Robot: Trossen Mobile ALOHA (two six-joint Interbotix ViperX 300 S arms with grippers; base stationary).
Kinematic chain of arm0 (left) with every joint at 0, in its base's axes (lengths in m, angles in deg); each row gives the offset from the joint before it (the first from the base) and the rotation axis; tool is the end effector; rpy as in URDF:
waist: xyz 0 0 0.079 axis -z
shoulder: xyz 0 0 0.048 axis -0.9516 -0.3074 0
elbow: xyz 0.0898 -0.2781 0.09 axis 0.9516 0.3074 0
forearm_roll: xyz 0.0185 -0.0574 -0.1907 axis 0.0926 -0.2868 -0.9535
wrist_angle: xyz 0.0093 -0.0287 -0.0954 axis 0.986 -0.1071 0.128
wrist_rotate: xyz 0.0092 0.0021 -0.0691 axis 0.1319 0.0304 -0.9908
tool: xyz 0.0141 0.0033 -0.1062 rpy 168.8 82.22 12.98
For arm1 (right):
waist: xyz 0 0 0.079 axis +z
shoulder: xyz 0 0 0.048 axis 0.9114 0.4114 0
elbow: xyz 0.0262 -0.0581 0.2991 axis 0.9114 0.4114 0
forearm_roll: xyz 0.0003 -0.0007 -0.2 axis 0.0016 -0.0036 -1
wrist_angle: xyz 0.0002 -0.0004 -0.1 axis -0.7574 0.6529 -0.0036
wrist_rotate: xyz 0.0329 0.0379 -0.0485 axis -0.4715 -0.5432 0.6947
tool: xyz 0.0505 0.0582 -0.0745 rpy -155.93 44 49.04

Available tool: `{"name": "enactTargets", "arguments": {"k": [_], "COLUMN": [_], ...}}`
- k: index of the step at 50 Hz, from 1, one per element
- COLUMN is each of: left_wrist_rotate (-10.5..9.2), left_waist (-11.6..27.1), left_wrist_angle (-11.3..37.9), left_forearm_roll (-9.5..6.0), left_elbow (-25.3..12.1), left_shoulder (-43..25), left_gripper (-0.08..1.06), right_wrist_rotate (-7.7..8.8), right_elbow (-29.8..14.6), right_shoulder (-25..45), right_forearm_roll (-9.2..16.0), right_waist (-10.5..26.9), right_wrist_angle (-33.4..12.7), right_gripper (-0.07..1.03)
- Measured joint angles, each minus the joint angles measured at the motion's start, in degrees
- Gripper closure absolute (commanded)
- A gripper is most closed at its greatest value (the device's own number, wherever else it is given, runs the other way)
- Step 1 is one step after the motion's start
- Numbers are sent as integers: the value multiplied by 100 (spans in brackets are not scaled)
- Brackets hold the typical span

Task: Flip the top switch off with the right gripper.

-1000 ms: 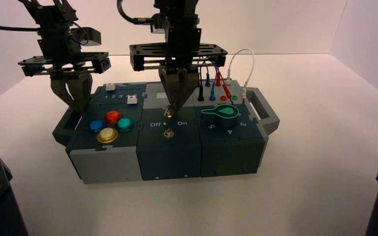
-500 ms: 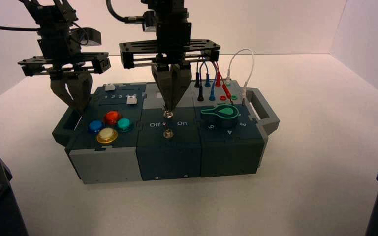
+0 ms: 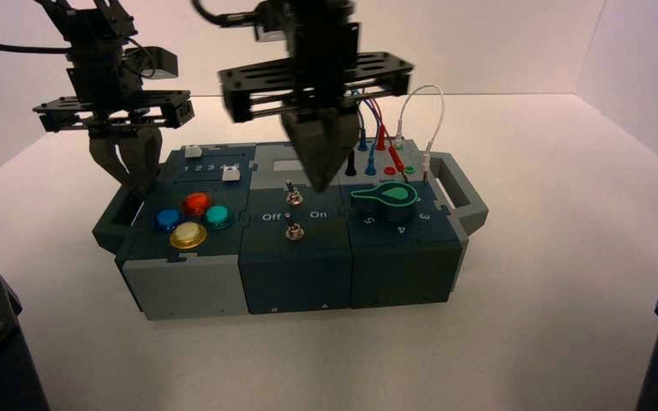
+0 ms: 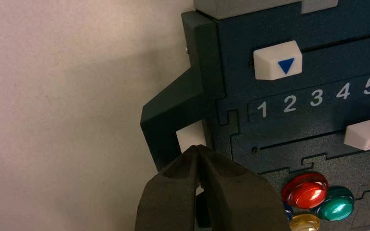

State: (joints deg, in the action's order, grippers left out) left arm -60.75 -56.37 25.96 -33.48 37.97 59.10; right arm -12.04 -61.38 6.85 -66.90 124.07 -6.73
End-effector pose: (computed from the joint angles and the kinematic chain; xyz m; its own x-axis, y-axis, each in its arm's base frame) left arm 0.2295 -0.0834 0.0145 -0.1194 -0.0721 -0.9902 0.1426 0.9858 -0.0889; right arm 0.1875 0.2956 0.0664 0.0396 0.0154 -0.9991 -0.3916 0.9201 -0.0013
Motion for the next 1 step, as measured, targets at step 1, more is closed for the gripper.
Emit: {"name": "enactTargets", "arguments": {"k": [1], "left_wrist_rotate": [0], "left_waist": [9], "left_wrist_angle": [0], "left_forearm_roll": [0], "left_elbow": [0], "left_shoulder": [0], "left_gripper": [101], "right_wrist_rotate": [-9], "right_elbow": [9], "right_shoulder": [-9], "right_forearm_roll": [0], "right_waist": [0], "right_wrist_angle": [0], "right_gripper": [98]}}
